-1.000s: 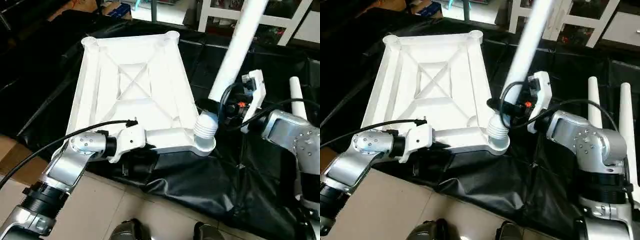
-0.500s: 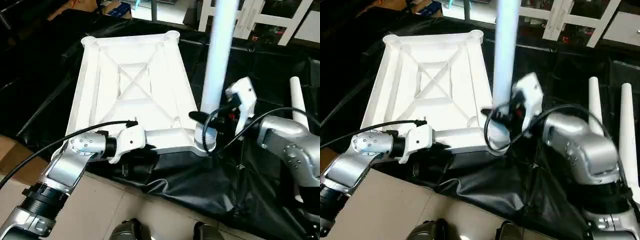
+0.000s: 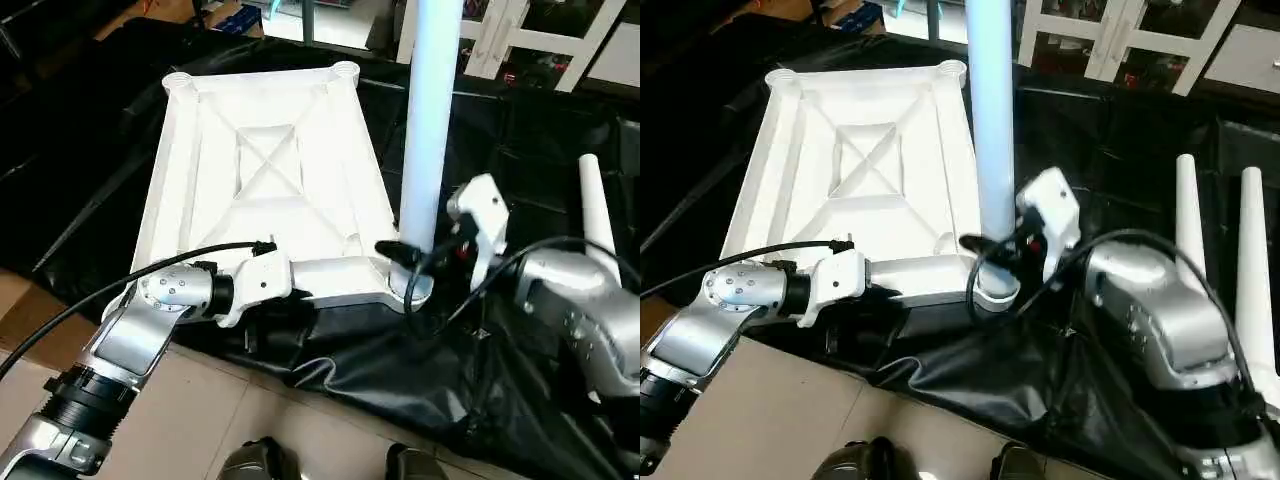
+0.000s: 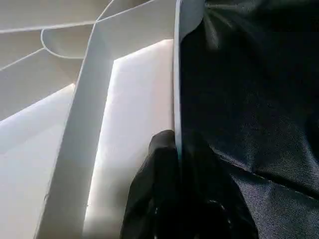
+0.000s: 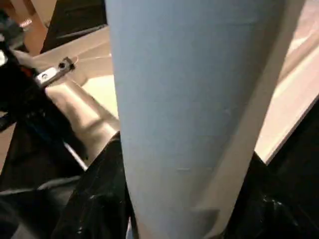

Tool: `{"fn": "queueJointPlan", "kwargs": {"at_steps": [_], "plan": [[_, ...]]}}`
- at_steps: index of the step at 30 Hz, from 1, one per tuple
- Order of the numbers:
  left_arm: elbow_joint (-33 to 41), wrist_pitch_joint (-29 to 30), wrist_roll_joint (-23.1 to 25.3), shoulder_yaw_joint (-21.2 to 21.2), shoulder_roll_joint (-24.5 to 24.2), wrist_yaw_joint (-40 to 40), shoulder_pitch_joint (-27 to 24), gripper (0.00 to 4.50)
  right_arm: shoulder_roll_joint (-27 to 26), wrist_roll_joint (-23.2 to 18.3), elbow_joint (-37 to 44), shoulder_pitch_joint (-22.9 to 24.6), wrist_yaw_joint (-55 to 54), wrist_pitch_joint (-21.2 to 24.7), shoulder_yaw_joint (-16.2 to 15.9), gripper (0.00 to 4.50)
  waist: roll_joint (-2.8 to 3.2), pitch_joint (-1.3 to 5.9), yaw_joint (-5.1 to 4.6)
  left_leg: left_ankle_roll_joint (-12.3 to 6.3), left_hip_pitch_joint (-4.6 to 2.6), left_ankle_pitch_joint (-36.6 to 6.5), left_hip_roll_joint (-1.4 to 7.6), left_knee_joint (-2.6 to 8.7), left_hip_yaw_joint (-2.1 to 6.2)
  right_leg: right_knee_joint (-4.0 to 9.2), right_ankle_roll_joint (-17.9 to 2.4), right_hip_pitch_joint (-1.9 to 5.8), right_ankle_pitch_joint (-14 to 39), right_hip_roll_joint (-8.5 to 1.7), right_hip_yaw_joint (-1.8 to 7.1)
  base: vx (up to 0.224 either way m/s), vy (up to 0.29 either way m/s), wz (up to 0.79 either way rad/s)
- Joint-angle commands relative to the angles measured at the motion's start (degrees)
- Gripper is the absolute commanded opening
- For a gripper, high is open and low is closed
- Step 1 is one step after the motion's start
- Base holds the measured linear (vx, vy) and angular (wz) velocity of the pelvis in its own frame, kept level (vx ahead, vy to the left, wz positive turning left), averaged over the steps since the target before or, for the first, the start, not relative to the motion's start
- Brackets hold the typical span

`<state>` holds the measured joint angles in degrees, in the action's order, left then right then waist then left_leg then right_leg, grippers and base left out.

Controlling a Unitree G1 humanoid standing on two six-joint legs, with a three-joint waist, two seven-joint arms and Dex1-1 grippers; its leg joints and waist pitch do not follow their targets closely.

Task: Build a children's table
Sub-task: Insert table leg to table base

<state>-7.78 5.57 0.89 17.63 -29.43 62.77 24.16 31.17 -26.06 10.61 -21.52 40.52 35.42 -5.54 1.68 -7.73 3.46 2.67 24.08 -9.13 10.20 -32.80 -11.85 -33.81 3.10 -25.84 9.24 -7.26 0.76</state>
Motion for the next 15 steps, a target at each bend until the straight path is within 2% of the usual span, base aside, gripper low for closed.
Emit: {"fn": "queueJointPlan", "kwargs": {"at_steps": [1,5,8,15], "plan": [[-0.6,-0.7,-0.5,0.8,1.0,-0.9,-1.3,0.0,0.1,0.6,1.3,1.0,0.9,-0.8,-0.8,1.91,-1.46,3.7,-0.2,-5.35,-1.84,-8.8,1.57,3.68,0.24,3.12,-12.3,2.49,7.2,0.73,-0.03,0.0,0.0,0.0],[-0.6,-0.7,-0.4,0.8,1.2,-1.1,-1.2,0.0,0.3,1.4,2.6,2.5,1.4,-2.3,-1.6,1.91,-1.58,3.74,-0.19,-5.51,-1.77,-8.4,1.55,3.62,0.24,3.03,-12.2,2.57,6.4,0.75,-0.05,0.0,0.0,0.0],[-0.6,-0.7,-0.4,0.8,1.3,-1.2,-1.2,0.0,-0.3,5.0,1.6,4.0,1.2,-8.9,-2.4,1.91,-1.48,3.69,-0.18,-5.42,-1.83,-8.9,1.6,3.64,0.21,3.14,-11.9,2.44,6.9,0.68,-0.04,0.0,0.0,0.0],[-0.8,-0.8,-0.3,0.7,1.3,-1.2,-1.1,0.0,-1.2,3.6,1.0,6.7,3.2,-10.7,-1.8,1.91,-1.48,3.62,-0.22,-5.89,-1.78,-9.7,1.6,3.7,0.32,3.18,-12.1,2.56,7.3,0.7,-0.05,0.0,0.0,0.0]]}}
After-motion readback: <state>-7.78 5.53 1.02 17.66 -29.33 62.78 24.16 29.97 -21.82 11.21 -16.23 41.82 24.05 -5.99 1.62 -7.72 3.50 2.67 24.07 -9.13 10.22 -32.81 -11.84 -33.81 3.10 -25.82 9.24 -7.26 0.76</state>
